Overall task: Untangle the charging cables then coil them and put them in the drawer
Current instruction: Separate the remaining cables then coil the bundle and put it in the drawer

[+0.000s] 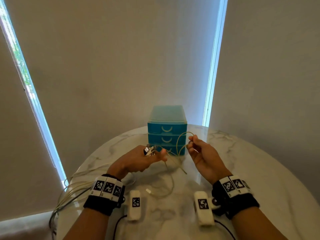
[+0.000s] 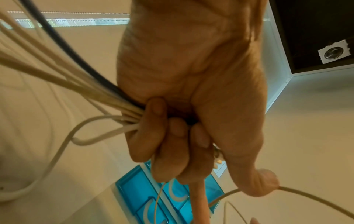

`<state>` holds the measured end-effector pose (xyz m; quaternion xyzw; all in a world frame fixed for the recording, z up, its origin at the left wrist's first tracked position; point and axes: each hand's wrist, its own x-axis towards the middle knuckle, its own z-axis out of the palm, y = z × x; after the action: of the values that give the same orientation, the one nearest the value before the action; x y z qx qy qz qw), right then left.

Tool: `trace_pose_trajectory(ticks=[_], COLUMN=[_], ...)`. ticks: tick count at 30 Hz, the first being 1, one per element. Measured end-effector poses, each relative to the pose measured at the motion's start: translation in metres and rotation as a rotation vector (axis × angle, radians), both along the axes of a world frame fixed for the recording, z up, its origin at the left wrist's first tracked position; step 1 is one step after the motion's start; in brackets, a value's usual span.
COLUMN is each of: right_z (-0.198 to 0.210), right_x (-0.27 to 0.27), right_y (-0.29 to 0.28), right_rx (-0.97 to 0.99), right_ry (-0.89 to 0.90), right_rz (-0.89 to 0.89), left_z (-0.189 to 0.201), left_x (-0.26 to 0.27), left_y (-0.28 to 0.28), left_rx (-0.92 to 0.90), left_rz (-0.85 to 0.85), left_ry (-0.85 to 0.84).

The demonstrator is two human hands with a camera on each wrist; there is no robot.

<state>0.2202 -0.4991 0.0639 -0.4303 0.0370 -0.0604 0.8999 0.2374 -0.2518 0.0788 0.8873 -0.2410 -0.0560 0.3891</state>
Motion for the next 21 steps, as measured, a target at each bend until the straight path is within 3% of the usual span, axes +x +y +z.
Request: trace_pose_trajectory(ticks=[3,7,11,13,19,21], right_z=[-0.006,-0.009,-0.007,-0.003,0.009,0.007], right_x=[-0.001,-0.002,-0.007,-0.011,-0.020,-0.020], right_y=[0.000,-0.004,-0.002,0.004,0.025,0.031], right_rx=[0.094,0.124,0.086,-0.022,-0.731,-0.813], right_ry=[0.034,0.052,0.050,0.026,-0.107,-0.142], right_rz=[0.004,-0.050,-0.048,-0.086,-0.380,-0.375], left_z=[-0.008,-0.021,-0.022,-0.023,-0.019,-0.017], left_x=[0.008,0.017,0.017,0.017,0.017,0.015], left_y=[0.001,0.002,-0.001,-0.001,0.002,0.005], left_rx=[0.032,0.037,0.040,0.027,-0.092,-0.144], left_rz=[-0.004,-0.071,-0.027,0.014,0.239,0.276], left_ry=[0.045,0.135,0.159,0.138,0.068,0.071])
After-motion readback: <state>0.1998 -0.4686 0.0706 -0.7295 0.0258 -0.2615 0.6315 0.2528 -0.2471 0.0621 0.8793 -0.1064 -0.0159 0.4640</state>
